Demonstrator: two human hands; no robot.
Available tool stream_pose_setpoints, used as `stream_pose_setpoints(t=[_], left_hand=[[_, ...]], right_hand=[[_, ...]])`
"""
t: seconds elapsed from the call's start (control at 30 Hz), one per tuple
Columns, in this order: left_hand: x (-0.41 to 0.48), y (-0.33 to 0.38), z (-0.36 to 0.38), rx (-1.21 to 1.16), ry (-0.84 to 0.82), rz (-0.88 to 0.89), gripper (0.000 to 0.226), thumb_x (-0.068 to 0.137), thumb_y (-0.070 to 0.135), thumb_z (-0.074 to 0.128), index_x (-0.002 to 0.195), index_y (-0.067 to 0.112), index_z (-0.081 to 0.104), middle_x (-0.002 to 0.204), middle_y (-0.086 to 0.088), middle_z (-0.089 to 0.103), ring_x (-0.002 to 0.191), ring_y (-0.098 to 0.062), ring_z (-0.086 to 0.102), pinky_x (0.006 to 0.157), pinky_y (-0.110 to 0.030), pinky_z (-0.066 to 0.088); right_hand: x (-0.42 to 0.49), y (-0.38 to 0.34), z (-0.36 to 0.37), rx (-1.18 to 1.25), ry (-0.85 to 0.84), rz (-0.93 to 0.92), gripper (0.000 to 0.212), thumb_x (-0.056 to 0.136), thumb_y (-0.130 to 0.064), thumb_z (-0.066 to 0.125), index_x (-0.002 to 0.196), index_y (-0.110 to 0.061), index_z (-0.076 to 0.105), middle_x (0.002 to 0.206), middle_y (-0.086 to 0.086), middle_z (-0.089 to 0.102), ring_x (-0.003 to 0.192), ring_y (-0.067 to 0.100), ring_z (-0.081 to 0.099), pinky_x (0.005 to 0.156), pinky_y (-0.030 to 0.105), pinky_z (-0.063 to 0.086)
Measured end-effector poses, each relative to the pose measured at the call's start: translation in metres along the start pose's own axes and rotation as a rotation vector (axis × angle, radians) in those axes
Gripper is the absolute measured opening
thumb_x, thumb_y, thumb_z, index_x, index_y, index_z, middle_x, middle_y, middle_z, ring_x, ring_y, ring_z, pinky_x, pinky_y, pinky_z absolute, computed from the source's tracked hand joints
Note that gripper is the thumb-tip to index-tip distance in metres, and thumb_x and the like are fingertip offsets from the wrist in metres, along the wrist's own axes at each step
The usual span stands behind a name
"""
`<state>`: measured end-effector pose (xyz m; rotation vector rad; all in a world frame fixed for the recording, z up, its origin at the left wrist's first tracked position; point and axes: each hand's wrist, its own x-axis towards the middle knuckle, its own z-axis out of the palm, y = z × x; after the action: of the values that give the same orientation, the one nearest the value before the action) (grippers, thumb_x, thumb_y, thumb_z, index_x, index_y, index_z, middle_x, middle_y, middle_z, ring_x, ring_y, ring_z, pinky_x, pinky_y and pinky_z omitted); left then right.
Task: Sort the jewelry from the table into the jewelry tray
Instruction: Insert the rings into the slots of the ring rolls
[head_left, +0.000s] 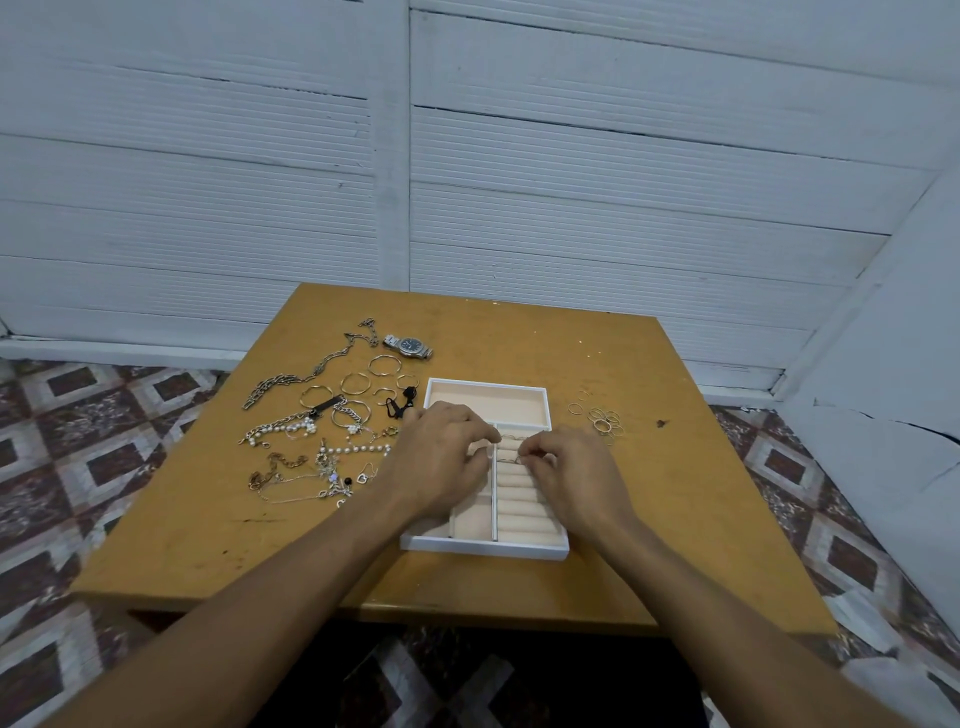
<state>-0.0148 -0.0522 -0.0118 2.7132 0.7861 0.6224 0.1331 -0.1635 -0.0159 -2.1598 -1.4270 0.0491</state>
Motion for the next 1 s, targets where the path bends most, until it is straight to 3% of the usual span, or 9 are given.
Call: stream_pose_setpoints(t=[0.27, 0.43, 0.7, 0.87, 1.0], left_hand=[[0.001, 0.004, 0.004, -0.007, 0.004, -0.01, 0.026, 0.088, 0.028, 0.053, 0.109, 0.031, 0.068, 0.113, 0.011, 0.064, 0.118, -0.011, 0.047, 0.084, -0.03, 0.02], [0.001, 0.005, 0.003, -0.017, 0.008, -0.014, 0.026, 0.088, 0.028, 0.053, 0.109, 0.03, 0.068, 0.113, 0.011, 0.063, 0.118, -0.011, 0.046, 0.085, -0.03, 0.02], [0.001, 0.005, 0.003, -0.002, -0.002, -0.012, 0.026, 0.09, 0.028, 0.052, 0.111, 0.03, 0.067, 0.114, 0.011, 0.063, 0.119, -0.011, 0.044, 0.089, -0.033, 0.022], [0.004, 0.007, 0.004, 0.0, 0.002, -0.01, 0.027, 0.089, 0.027, 0.052, 0.11, 0.03, 0.068, 0.114, 0.01, 0.063, 0.118, -0.012, 0.046, 0.09, -0.034, 0.025], [0.008, 0.009, 0.007, -0.003, -0.012, -0.012, 0.028, 0.088, 0.026, 0.051, 0.111, 0.031, 0.067, 0.114, 0.011, 0.063, 0.119, -0.012, 0.045, 0.09, -0.032, 0.025]], right_hand=[[-0.001, 0.006, 0.003, -0.143, 0.052, -0.152, 0.016, 0.089, -0.024, 0.06, 0.093, -0.03, 0.074, 0.09, -0.009, 0.073, 0.085, 0.021, 0.05, 0.073, 0.029, 0.029], [-0.002, 0.003, 0.001, -0.224, 0.062, -0.19, 0.014, 0.092, -0.025, 0.055, 0.089, -0.029, 0.068, 0.086, -0.009, 0.069, 0.086, 0.021, 0.05, 0.073, 0.034, 0.032], [-0.006, 0.007, 0.002, -0.294, 0.103, -0.251, 0.018, 0.073, -0.018, 0.076, 0.083, -0.033, 0.076, 0.082, -0.012, 0.068, 0.075, 0.022, 0.058, 0.065, 0.033, 0.039], [-0.007, 0.01, 0.002, -0.224, 0.04, -0.201, 0.029, 0.079, -0.02, 0.053, 0.091, -0.032, 0.077, 0.091, -0.01, 0.068, 0.084, 0.022, 0.056, 0.074, 0.031, 0.032], [-0.006, 0.014, -0.008, 0.036, -0.011, -0.06, 0.034, 0.085, -0.017, 0.045, 0.102, -0.023, 0.075, 0.099, -0.003, 0.067, 0.095, 0.022, 0.055, 0.085, 0.035, 0.041]])
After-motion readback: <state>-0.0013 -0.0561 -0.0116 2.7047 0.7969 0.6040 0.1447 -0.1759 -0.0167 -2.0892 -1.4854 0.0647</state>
